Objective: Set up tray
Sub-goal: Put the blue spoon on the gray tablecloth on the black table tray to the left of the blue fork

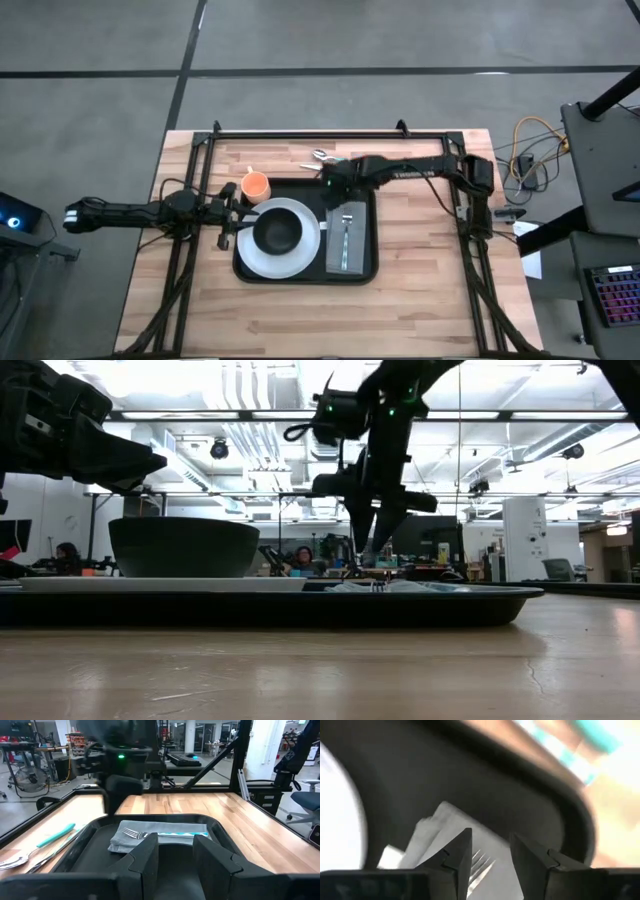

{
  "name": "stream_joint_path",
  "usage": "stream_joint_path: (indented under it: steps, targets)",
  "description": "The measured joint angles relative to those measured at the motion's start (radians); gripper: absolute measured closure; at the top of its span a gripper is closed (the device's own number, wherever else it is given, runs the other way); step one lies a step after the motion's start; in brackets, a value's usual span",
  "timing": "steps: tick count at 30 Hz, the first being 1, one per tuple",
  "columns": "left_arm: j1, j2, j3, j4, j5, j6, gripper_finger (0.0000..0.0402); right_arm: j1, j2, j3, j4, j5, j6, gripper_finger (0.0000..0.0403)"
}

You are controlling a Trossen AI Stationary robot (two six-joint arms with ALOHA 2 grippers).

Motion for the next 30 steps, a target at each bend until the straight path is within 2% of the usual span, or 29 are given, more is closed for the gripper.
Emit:
stream_joint_path:
  steps: [9,17,24,30]
  targets:
    - [0.0,0.0,0.0,0.0,0.0,0.0,0.0297,-0.154,0.0,0.0,0.135,-0.079,-0.275,0.0255]
    - [0.0,0.0,0.0,0.0,0.0,0.0,0.0297,-0.256,0.0,0.015,0.13,-0.121,-0.517,0.0226]
    - [0.0,0.0,0.0,0.0,0.0,0.0,0.0297,-0.317,0.0,0.015,0.129,-0.157,-0.701,0.0218]
    - [0.0,0.0,0.0,0.0,0.0,0.0,0.0297,-0.367,0.0,0.015,0.129,-0.16,-0.778,0.0218]
